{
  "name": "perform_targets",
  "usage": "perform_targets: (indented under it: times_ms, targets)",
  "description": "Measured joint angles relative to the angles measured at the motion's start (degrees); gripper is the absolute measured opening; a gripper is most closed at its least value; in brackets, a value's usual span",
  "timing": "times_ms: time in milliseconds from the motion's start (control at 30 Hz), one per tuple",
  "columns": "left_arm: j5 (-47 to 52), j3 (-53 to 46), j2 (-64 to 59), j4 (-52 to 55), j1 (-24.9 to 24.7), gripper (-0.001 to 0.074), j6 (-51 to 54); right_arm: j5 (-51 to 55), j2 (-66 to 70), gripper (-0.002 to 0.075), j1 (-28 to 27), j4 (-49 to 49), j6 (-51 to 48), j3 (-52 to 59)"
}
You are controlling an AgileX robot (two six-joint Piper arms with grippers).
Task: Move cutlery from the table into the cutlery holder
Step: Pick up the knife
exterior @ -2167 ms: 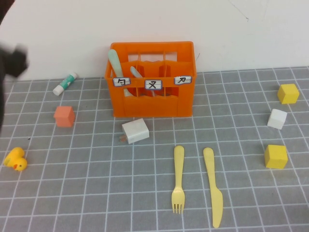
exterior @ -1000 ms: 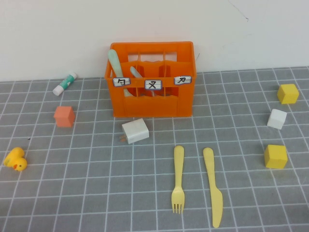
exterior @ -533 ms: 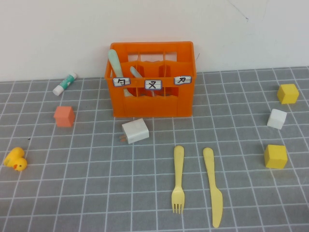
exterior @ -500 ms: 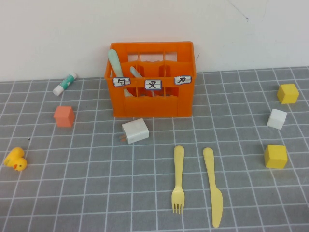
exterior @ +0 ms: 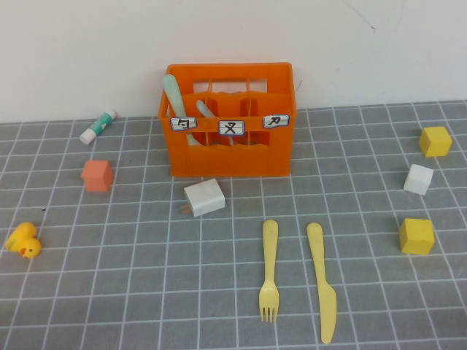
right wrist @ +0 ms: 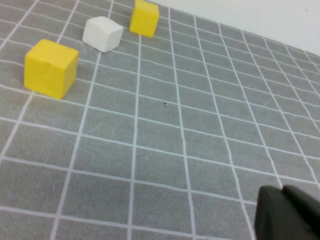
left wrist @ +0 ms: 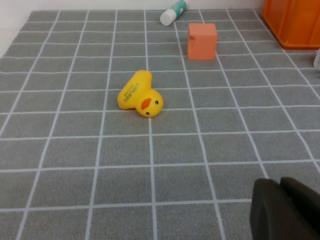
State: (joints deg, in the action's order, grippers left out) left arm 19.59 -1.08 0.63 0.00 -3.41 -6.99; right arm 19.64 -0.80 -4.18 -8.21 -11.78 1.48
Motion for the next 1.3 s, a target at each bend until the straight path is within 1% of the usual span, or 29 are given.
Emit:
perform_targets:
  times_ms: [300,400,500,667,733,800,867,933,1000,1133,1300]
  targets:
    - [0.0,0.0,0.0,0.0,0.0,0.0,0.0,-0.36,0.0,-0.0003,0.0,-0.75,0.0,0.0]
    - [0.0,0.0,0.0,0.0,0.0,0.0,0.1,-4.97,0.0,-0.0003,0.0,-0.22,1.16,0.21]
    - [0.0,0.0,0.0,0.0,0.0,0.0,-0.01,-18.08,0.0,-0.0003,0.0,1.04,2.58,0.21]
    - [0.0,0.0,0.0,0.0,0.0,0.0,-0.01,-47.55,0.0,-0.0003,0.0,2.09,3.38,0.21]
    - [0.0,0.0,0.0,0.0,0.0,0.0,-0.01,-56.7,0.0,-0.0003,0.0,2.22,5.47,0.21]
    - [0.0,0.0,0.0,0.0,0.0,0.0,-0.01,-63.22,0.0,-0.0003,0.0,3.08,6.2,0.21]
    - [0.0,0.0,0.0,0.0,0.0,0.0,-0.01,-65.42,0.0,-0.0003,0.0,5.06,5.98,0.21]
    - [0.0,0.0,0.0,0.0,0.0,0.0,-0.01,-63.54,0.0,-0.0003,0.0,6.06,5.84,-0.53]
    - [0.0,0.0,0.0,0.0,0.0,0.0,-0.01,-56.77,0.0,-0.0003,0.0,6.62,6.07,-3.15]
    - [0.0,0.0,0.0,0.0,0.0,0.0,-0.01,-36.63,0.73,-0.0003,0.0,6.91,6.41,-14.56]
    - [0.0,0.0,0.0,0.0,0.0,0.0,-0.24,-10.91,10.46,-0.0003,0.0,7.15,8.34,-30.44]
